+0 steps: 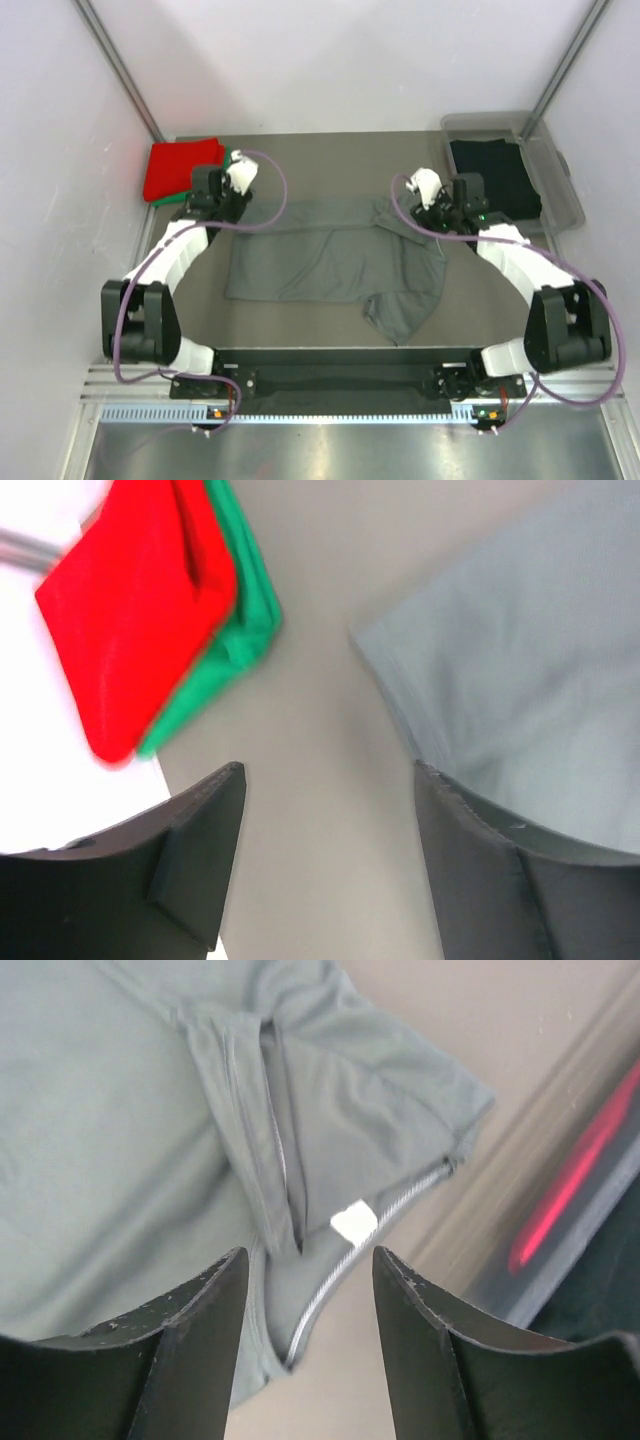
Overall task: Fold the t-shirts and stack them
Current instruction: Fold the tshirt
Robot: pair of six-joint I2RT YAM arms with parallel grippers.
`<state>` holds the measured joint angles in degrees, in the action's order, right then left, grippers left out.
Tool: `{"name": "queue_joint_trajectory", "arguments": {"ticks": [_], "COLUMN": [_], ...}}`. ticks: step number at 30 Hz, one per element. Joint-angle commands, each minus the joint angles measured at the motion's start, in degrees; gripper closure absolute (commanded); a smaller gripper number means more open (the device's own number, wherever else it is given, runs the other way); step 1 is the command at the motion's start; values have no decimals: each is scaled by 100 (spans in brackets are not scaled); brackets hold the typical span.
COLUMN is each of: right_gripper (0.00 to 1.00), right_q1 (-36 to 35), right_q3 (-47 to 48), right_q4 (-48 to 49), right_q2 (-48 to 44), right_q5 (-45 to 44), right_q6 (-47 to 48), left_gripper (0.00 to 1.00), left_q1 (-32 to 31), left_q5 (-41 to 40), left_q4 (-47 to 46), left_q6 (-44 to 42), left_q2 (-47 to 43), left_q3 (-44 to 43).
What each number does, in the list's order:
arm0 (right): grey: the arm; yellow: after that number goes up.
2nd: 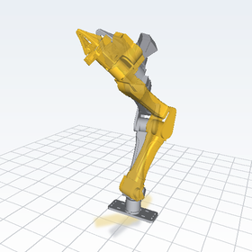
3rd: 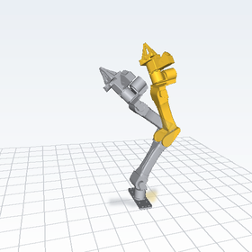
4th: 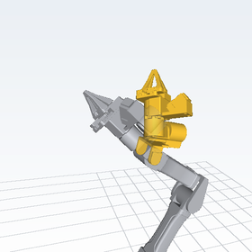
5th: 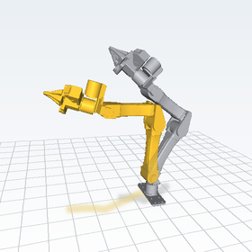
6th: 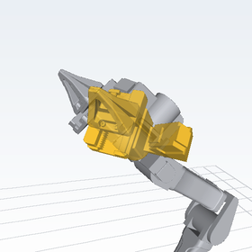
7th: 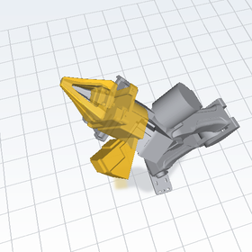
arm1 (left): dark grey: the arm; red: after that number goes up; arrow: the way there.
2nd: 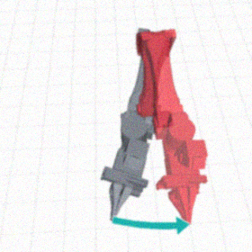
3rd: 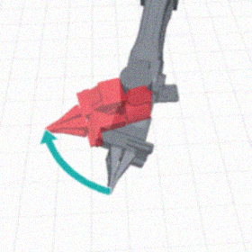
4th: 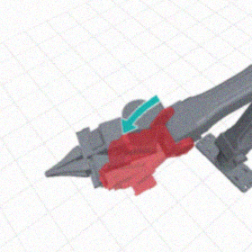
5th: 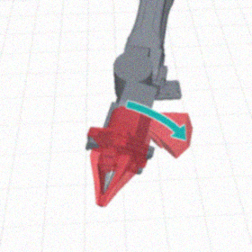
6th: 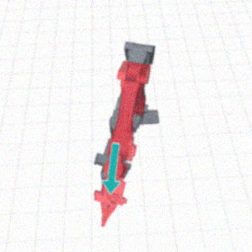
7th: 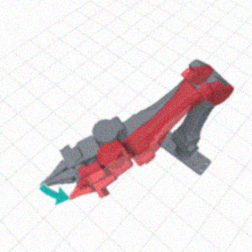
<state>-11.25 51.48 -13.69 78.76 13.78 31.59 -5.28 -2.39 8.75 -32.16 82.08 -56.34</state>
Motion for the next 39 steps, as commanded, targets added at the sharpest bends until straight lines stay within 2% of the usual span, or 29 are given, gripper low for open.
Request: {"name": "queue_joint_trajectory", "arguments": {"ticks": [1,4,5,7,8,10,14,18,27,31,39], "right_gripper": [47,49,50,50,51,50,50,50,61,66,66], "right_q1": [-18,0,0,8,8,8,17,8,-176,-360,-1212], "right_q3": [817,1635,2046,2452,2750,2980,3534,3685,3641,3246,1981], "right_q4": [-150,-545,-738,-933,-1029,-1048,-1345,-1461,-1698,-1751,-1882], "right_q2": [638,1543,1981,2370,2668,2907,3408,3619,3796,3463,1908], "right_q5": [327,634,669,810,836,898,1100,1443,1390,1355,1399], "right_q6": [-127,-110,-110,-127,-162,-215,-233,-302,-295,-171,-285], "left_gripper": [35,48,58,69,78,86,87,88,88,88,85], "left_q1": [-8,-26,-17,-35,-35,-43,-43,-43,-43,-43,-43], "left_q5": [485,941,1064,1390,1452,1566,1523,1479,1426,1347,1206], "left_q4": [-6,460,635,890,1013,1058,1172,1322,1287,1190,1076], "left_q6": [499,869,957,1133,1229,1256,1221,1212,1274,1256,1169], "left_q2": [658,1265,1388,1757,1941,2083,2277,2418,2321,2189,1662], "left_q3": [-719,-1256,-1344,-1608,-1669,-1723,-1749,-1793,-1697,-1591,-1266]}}
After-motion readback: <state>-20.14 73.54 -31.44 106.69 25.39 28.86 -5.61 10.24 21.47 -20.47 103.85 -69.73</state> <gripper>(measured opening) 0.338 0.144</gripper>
